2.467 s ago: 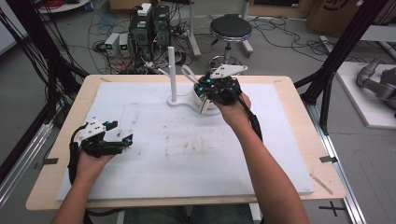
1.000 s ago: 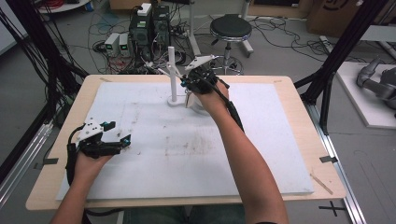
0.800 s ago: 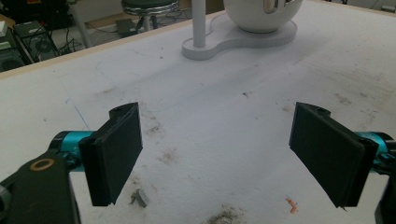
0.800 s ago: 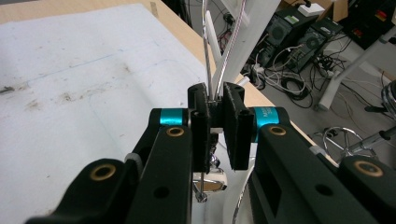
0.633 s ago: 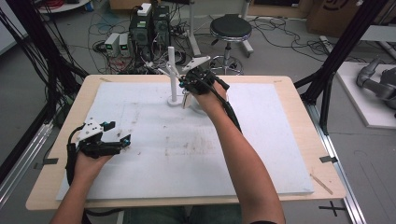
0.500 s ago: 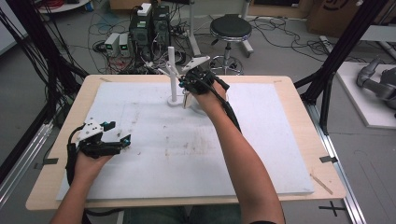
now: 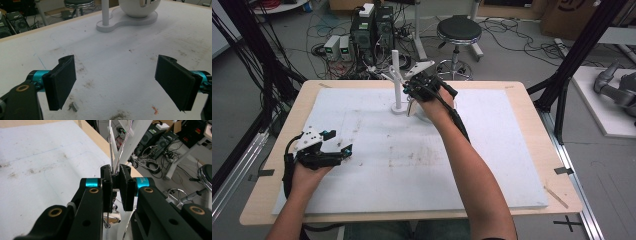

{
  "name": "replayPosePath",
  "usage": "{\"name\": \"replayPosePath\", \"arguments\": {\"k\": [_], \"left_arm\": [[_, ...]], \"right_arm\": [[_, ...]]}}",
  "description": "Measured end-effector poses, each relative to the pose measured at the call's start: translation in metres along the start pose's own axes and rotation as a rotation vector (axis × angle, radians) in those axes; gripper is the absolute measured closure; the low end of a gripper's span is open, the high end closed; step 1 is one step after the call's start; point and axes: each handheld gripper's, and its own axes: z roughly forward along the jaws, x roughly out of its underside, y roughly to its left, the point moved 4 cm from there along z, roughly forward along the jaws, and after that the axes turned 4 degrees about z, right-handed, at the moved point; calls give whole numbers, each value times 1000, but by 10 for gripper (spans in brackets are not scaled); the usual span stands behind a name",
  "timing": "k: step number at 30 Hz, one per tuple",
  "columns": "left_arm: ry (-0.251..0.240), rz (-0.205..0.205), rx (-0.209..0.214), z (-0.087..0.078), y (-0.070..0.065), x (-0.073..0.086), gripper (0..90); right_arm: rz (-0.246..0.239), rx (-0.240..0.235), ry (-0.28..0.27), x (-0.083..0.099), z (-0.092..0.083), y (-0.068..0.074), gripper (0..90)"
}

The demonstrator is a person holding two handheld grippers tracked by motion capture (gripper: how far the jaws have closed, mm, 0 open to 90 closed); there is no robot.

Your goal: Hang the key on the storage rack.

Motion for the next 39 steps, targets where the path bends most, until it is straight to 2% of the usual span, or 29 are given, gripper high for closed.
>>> {"name": "replayPosePath", "arguments": {"k": [11, 14, 20, 23, 26, 28, 32, 38, 39], "left_arm": [[-1, -5, 1, 0, 1, 0, 171], [0, -4, 2, 0, 1, 0, 171], [1, 0, 2, 0, -1, 0, 171], [1, 3, 2, 0, -1, 0, 171], [-2, -11, 11, 0, 0, 0, 171], [-4, -20, 12, -1, 0, -1, 171], [-7, -18, 16, -1, -1, -2, 171], [-5, -13, 19, -2, -3, -2, 171], [-4, -14, 19, -2, -3, -2, 170]], "right_arm": [[19, 17, 28, 4, 8, -2, 815], [32, 27, -12, 1, 4, -3, 714], [40, 37, -44, -2, -9, -5, 693], [63, 31, -64, -1, -18, -10, 655], [95, -3, -105, 2, -31, -13, 605], [89, 3, -134, 7, -40, -15, 588], [109, 6, -146, 26, -59, -21, 507], [173, 1, -180, 65, -96, -40, 440], [187, -4, -169, 72, -101, -43, 429]]}}
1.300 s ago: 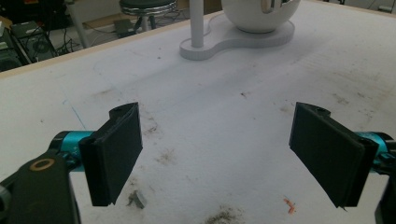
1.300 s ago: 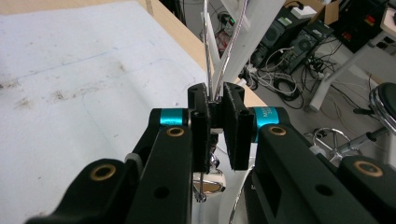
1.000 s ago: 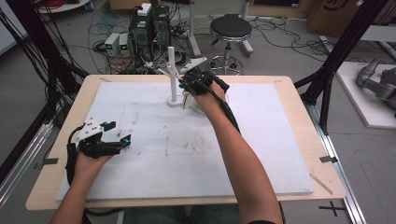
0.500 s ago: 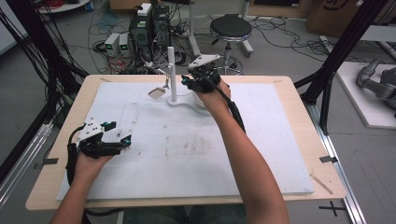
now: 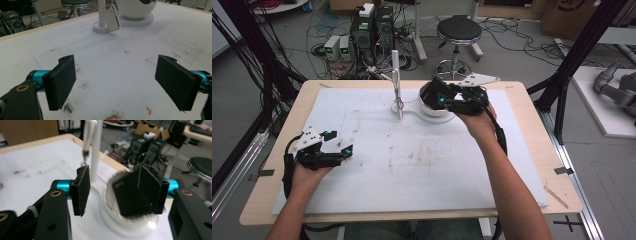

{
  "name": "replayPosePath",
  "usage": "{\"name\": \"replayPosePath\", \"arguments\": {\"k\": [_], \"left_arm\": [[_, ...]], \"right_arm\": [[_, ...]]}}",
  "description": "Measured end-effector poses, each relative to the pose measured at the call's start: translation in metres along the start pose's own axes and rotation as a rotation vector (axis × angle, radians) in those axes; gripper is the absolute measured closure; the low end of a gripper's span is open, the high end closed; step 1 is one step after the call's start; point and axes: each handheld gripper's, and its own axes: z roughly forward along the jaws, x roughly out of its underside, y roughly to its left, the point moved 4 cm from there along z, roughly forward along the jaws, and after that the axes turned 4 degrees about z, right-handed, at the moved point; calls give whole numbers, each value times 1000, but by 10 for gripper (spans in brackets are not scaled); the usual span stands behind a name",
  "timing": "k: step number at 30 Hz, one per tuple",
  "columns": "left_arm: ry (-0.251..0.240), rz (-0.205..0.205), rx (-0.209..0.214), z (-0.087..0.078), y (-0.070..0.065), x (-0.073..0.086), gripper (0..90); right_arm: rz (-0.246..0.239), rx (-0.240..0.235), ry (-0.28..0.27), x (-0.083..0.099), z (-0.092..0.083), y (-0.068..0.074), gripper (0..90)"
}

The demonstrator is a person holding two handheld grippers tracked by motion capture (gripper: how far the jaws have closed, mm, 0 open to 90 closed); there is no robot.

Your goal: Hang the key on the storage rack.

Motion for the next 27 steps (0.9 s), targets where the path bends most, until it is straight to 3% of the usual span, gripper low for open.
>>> {"name": "replayPosePath", "arguments": {"k": [4, 10, 19, 27], "left_arm": [[-2, -2, -2, 1, 0, 0, 171], [-13, -6, -3, 0, 0, 0, 171], [-11, -10, 8, 3, -2, 1, 170], [-16, -4, 18, 3, -3, 1, 170]], "right_arm": [[10, 31, 0, 21, -23, -12, 406], [41, 42, -18, 46, -46, -17, 395], [104, 48, -6, 89, -57, -23, 346], [142, 52, -21, 113, -61, -22, 307]]}}
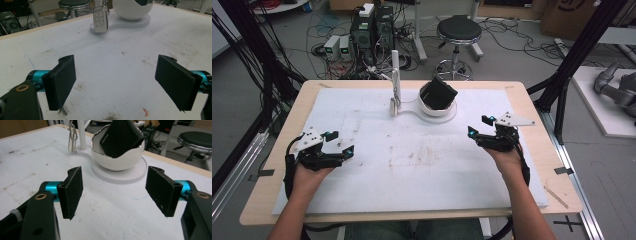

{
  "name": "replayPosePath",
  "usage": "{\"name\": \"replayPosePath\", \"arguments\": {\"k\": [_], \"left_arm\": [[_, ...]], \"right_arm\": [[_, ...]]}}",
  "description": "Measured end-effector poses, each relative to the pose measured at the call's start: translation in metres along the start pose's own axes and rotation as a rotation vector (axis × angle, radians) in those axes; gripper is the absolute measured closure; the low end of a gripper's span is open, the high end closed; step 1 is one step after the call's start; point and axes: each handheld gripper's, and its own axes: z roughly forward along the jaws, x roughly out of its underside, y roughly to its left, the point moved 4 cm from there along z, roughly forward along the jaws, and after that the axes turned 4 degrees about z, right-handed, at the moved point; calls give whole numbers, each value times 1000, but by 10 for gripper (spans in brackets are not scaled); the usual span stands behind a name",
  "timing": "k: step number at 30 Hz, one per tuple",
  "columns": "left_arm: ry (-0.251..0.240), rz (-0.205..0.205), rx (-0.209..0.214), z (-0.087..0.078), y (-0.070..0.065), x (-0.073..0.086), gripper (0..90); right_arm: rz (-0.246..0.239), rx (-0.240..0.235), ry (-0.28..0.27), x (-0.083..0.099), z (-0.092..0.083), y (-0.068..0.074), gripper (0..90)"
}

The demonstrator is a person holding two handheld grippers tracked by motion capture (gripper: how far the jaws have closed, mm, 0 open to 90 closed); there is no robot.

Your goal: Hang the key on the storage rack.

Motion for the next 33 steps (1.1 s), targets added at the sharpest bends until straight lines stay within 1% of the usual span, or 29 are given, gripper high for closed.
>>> {"name": "replayPosePath", "arguments": {"k": [2, 4, 6, 11, 18, 21, 23, 25, 29, 33], "left_arm": [[8, 2, 7, 1, -1, 1, 171], [9, -1, 13, 3, -2, 3, 171], [12, 0, 15, 4, -3, 3, 171], [6, 4, 20, 4, -4, 2, 171], [6, -1, 26, 5, -4, 3, 170], [7, 6, 29, 6, -4, 3, 171], [5, 1, 31, 7, -5, 3, 171], [9, 3, 30, 8, -4, 3, 171], [7, 1, 25, 9, -5, 2, 171], [15, 7, 32, 10, -6, 3, 171]], "right_arm": [[2, -7, 8, 4, 0, -1, 299], [15, -9, 7, 7, -1, -2, 268], [13, -10, 8, 10, -2, -3, 256], [38, 10, 22, 17, -2, -6, 219], [43, 27, 38, 24, -5, -10, 219], [50, 28, 47, 28, -5, -12, 219], [59, 37, 50, 30, -5, -13, 219], [64, 39, 55, 31, -5, -14, 219], [58, 41, 62, 33, -4, -14, 220], [65, 38, 69, 34, -3, -14, 219]]}}
